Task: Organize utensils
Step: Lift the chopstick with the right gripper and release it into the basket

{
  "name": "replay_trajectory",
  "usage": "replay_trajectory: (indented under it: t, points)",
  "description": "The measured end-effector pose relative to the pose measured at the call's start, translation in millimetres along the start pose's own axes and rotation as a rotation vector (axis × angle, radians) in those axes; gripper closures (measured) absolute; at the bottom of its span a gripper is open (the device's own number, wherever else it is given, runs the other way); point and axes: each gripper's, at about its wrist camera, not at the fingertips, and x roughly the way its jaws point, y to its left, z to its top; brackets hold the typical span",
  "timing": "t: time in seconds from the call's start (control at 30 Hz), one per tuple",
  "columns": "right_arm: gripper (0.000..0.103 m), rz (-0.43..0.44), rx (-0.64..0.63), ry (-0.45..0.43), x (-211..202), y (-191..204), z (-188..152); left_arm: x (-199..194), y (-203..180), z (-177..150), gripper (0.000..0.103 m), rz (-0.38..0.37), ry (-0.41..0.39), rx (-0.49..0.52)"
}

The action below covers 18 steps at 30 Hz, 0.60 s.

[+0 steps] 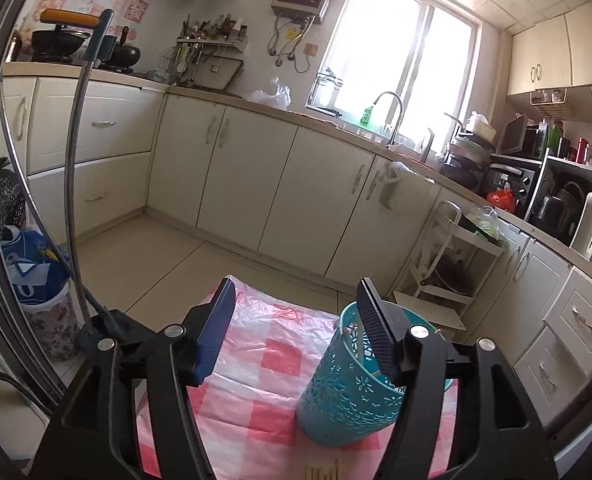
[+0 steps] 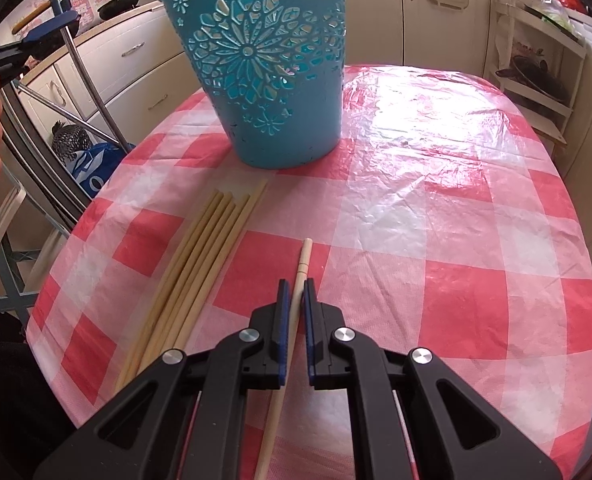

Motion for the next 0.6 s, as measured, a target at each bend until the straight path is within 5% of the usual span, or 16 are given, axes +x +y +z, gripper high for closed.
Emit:
replay_trajectory:
  t: [0.2, 0.37, 0.6]
  points:
    - [0.096, -0.052, -0.057, 0.002, 2.2, 10.1, 1.1, 3.1, 12.4, 9.6, 0.037, 0.002, 0.025, -0.04]
    - [0.097, 0.054, 0.05, -0.005, -12.4, -5.5, 3.4, 3.9, 13.0, 11.6, 0.033, 0.005, 0.041, -0.023]
    - [0.097, 0.221, 0.125, -0.198, -80.4, -14.4, 37.5, 6.6, 5.1, 8.7, 0.031, 0.014, 0.062, 0.01]
